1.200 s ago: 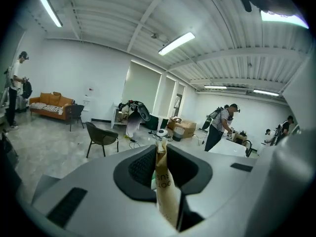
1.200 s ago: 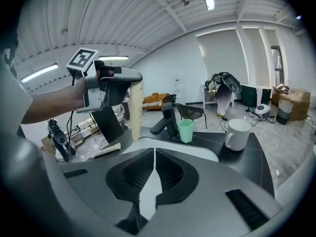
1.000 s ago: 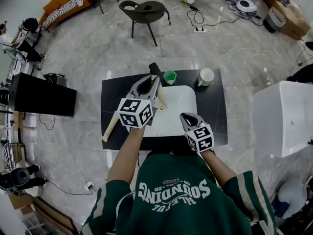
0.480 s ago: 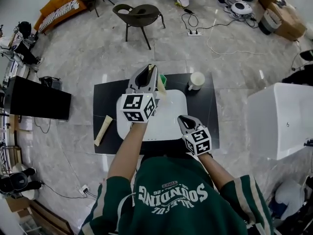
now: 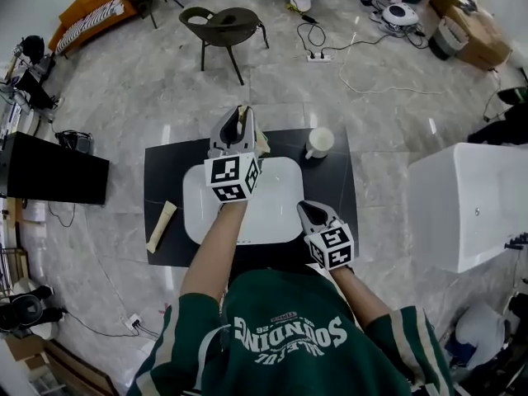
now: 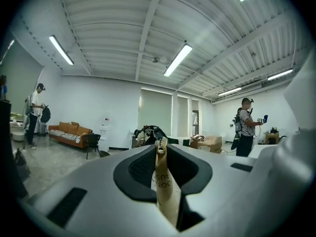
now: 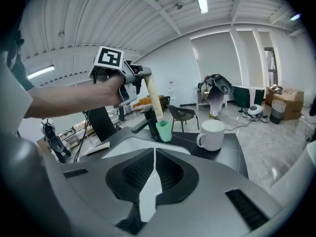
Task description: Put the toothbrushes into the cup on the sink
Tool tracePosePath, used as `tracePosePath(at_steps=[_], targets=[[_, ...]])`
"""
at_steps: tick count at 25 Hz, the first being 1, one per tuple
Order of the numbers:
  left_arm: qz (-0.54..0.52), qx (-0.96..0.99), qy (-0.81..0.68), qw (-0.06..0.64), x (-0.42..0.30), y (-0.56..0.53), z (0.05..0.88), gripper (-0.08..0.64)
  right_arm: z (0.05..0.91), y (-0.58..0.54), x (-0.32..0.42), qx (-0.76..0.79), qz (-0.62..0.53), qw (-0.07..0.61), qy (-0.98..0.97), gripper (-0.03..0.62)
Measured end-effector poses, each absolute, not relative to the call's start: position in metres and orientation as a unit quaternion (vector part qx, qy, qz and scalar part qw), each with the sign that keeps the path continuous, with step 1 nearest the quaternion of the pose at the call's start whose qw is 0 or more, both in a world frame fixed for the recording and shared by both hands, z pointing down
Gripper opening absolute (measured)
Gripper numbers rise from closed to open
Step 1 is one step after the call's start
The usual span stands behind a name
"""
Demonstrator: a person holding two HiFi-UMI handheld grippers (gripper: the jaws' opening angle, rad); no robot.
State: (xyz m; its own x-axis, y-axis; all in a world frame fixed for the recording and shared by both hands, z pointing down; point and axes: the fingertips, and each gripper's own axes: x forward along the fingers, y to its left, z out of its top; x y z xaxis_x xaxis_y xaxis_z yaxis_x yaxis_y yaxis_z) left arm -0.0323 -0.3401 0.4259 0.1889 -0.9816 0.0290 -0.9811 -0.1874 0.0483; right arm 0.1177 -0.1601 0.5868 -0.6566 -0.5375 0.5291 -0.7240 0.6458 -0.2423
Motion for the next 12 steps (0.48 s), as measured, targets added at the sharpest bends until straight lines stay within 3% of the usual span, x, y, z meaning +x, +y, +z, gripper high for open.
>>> tracePosePath(at_steps=[12], targets=[[0.001,0.703,-0.711,0.017,-0.045,-0.368,0.445,0.067,0.601,-0.168,0.139,0.367,0.252,0.218,-0.869,0.043]])
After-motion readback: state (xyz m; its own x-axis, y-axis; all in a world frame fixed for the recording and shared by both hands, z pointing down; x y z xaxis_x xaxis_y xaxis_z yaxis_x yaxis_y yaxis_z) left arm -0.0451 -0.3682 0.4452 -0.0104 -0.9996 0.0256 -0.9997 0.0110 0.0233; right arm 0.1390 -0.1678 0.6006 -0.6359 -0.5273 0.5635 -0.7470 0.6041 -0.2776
